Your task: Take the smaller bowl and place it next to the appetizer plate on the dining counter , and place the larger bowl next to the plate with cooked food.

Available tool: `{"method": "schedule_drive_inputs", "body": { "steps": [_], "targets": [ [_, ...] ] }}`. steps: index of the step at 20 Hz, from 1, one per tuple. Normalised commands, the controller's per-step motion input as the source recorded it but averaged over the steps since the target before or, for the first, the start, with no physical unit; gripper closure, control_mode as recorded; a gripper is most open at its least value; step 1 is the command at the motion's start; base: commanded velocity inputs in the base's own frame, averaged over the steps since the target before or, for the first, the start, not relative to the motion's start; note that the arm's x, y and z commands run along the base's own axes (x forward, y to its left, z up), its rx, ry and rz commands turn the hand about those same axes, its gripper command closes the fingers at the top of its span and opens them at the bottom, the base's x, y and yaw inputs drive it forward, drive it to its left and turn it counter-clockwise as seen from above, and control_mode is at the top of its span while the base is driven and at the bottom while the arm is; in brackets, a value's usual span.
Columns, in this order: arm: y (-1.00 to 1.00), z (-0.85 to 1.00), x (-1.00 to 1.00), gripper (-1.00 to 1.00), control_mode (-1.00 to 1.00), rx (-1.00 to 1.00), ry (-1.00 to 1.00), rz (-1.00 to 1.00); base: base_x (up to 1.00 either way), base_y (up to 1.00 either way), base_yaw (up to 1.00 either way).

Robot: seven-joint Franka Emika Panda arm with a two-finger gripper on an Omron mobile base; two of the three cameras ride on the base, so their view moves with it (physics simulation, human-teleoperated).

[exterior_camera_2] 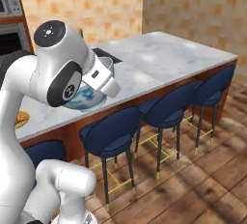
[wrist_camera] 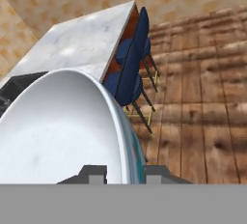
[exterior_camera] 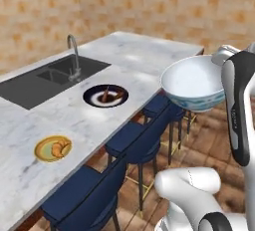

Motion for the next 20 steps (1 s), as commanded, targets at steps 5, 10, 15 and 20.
{"method": "schedule_drive_inputs", "body": {
  "steps": [5,10,15,20],
  "targets": [
    [0.00,0.00,0.00,1.00,1.00,0.00,0.00,0.00,0.93,-0.79,0.55],
    [0.00,0.00,0.00,1.00,1.00,0.00,0.00,0.00,0.99,-0.76,0.53],
    [0.00,0.00,0.00,1.00,1.00,0.00,0.00,0.00,0.99,-0.68,0.55],
    [0.00,0.00,0.00,1.00,1.00,0.00,0.00,0.00,1.00,-0.53,0.56]
  ]
}}
